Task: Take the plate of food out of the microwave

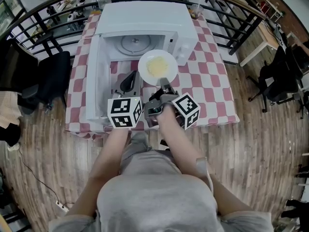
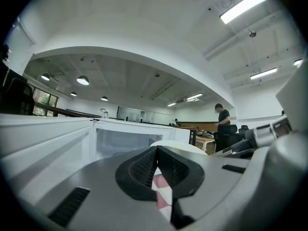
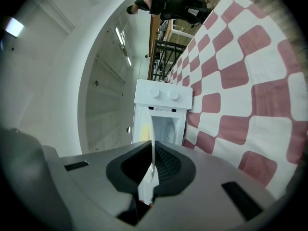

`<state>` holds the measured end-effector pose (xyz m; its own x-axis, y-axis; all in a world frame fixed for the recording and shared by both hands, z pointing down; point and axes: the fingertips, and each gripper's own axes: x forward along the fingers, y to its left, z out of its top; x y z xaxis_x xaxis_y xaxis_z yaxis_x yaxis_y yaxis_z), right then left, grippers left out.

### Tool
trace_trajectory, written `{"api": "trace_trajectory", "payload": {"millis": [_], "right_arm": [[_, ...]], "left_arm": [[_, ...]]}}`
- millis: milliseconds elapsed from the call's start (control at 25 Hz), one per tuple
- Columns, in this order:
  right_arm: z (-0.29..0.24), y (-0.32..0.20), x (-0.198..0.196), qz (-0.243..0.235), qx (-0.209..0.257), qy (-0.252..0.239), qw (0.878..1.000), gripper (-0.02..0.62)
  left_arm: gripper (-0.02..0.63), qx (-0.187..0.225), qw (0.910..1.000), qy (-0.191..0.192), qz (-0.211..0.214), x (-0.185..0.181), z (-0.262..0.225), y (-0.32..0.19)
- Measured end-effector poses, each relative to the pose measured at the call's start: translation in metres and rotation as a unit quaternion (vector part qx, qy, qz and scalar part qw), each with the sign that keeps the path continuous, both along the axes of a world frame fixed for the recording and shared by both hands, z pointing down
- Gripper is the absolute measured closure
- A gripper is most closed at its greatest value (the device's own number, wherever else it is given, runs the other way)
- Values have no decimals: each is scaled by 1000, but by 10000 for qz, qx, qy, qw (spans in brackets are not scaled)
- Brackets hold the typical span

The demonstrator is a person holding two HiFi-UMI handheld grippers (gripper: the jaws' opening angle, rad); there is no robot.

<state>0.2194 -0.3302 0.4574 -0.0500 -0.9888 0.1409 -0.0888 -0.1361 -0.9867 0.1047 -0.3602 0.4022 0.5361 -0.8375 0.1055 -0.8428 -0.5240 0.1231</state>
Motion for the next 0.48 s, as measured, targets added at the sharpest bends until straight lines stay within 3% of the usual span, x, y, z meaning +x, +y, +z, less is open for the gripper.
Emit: {"api": "trace_trajectory", "payload": {"millis": [480], "right_arm": [[1,-4,-2,23,-55,-86,9999,565]], "left_arm": [[603,-1,10000,-12,42,1,-1,-4]]}}
